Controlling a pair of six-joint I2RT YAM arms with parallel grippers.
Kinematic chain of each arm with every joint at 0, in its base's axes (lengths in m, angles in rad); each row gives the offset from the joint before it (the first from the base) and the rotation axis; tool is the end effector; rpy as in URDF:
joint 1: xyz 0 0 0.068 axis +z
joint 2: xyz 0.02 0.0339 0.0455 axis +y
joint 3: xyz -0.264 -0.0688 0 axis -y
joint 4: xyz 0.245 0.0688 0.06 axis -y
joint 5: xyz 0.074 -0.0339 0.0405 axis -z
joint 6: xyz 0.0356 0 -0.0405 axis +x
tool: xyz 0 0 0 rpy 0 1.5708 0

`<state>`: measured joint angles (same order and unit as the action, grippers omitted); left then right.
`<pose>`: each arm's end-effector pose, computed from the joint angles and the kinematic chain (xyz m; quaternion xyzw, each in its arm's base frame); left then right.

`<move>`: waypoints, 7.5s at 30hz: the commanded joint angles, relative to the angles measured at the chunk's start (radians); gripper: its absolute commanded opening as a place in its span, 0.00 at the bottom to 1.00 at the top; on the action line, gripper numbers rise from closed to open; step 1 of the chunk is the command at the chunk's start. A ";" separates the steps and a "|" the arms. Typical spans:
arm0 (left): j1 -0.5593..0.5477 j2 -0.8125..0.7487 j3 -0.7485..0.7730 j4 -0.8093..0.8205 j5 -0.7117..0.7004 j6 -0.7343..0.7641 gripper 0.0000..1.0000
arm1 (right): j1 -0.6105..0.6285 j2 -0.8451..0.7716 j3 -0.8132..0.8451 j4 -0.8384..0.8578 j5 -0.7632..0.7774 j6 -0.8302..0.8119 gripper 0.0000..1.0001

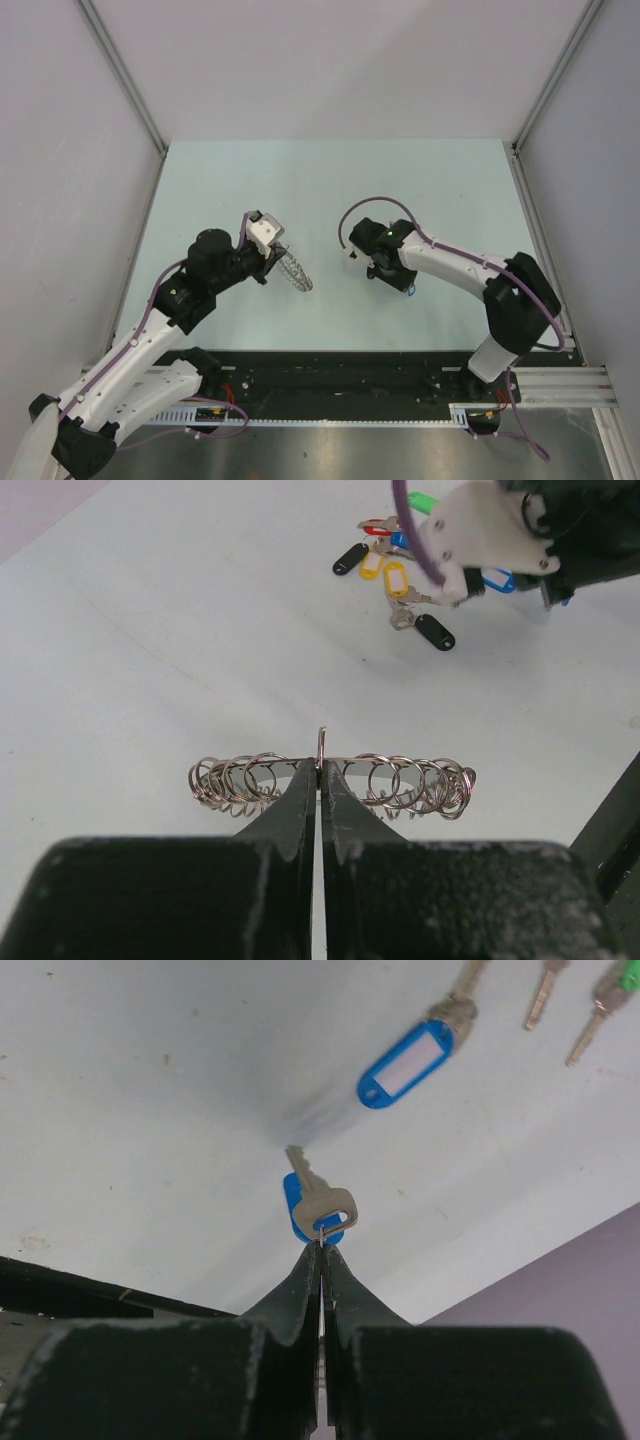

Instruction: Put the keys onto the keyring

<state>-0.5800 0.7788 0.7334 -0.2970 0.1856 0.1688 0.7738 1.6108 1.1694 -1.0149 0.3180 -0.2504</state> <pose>0.1488 -0.1054 0.3112 0.3473 0.7378 -0.1913 0.5463 0.2152 0.1947 0.2198 -0.4751 0.8638 -0.1381 0.0955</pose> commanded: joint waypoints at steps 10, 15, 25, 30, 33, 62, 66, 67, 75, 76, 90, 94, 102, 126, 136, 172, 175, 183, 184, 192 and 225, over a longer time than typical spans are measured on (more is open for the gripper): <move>0.005 -0.024 0.043 0.044 0.002 0.021 0.00 | 0.156 0.282 0.157 0.022 -0.025 -0.102 0.00; 0.005 -0.024 0.041 0.044 0.003 0.024 0.00 | 0.186 0.350 0.200 0.079 -0.042 -0.135 0.07; 0.005 -0.021 0.040 0.045 0.002 0.026 0.00 | 0.147 0.219 0.207 0.160 -0.137 -0.078 0.39; 0.005 -0.021 0.040 0.047 -0.003 0.026 0.00 | 0.078 0.075 0.072 0.265 -0.255 -0.047 0.40; 0.005 -0.019 0.040 0.047 -0.002 0.026 0.00 | 0.048 -0.021 -0.055 0.360 -0.301 -0.033 0.41; 0.005 -0.010 0.040 0.050 0.015 0.024 0.00 | -0.028 -0.353 -0.566 0.900 -0.232 0.540 0.40; 0.005 -0.007 0.040 0.052 0.020 0.024 0.00 | -0.037 -0.351 -0.585 0.921 -0.232 0.536 0.36; 0.005 -0.006 0.040 0.050 0.020 0.024 0.00 | -0.039 -0.347 -0.585 0.926 -0.235 0.530 0.35; 0.005 0.002 0.040 0.048 0.015 0.024 0.00 | -0.033 -0.275 -0.588 0.972 -0.249 0.508 0.29; 0.005 0.002 0.040 0.048 0.015 0.024 0.00 | -0.033 -0.272 -0.590 0.977 -0.249 0.505 0.29; 0.003 0.008 0.038 0.047 0.009 0.028 0.00 | -0.027 -0.226 -0.588 0.992 -0.246 0.491 0.14; 0.005 0.008 0.038 0.047 0.008 0.029 0.00 | -0.022 -0.227 -0.583 1.000 -0.252 0.477 0.00; 0.005 0.011 0.040 0.045 0.006 0.028 0.00 | -0.001 -0.175 -0.466 0.859 -0.220 0.457 0.00; 0.005 0.019 0.041 0.041 0.008 0.031 0.00 | 0.062 0.124 -0.007 0.246 -0.235 0.352 0.11; 0.005 0.014 0.041 0.041 0.006 0.031 0.00 | 0.070 -0.006 -0.069 0.367 -0.194 0.410 0.34; 0.005 0.014 0.040 0.044 0.014 0.028 0.01 | 0.071 -0.299 -0.656 1.053 -0.145 0.477 0.21; 0.005 0.016 0.041 0.044 0.012 0.029 0.00 | 0.076 -0.304 -0.659 1.039 -0.143 0.484 0.21; 0.005 0.019 0.041 0.044 0.018 0.028 0.00 | 0.078 -0.316 -0.669 1.033 -0.146 0.496 0.21; 0.005 0.017 0.041 0.044 0.020 0.028 0.00 | 0.079 -0.315 -0.668 1.033 -0.146 0.496 0.21; 0.005 0.019 0.041 0.044 0.018 0.028 0.00 | 0.081 -0.304 -0.671 1.032 -0.146 0.504 0.17; 0.005 0.028 0.041 0.045 0.031 0.028 0.00 | 0.096 -0.374 -0.671 1.018 -0.119 0.511 0.00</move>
<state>-0.5800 0.8097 0.7334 -0.3019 0.1917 0.1841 0.8639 1.3025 0.5041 -0.0006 0.1722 0.2604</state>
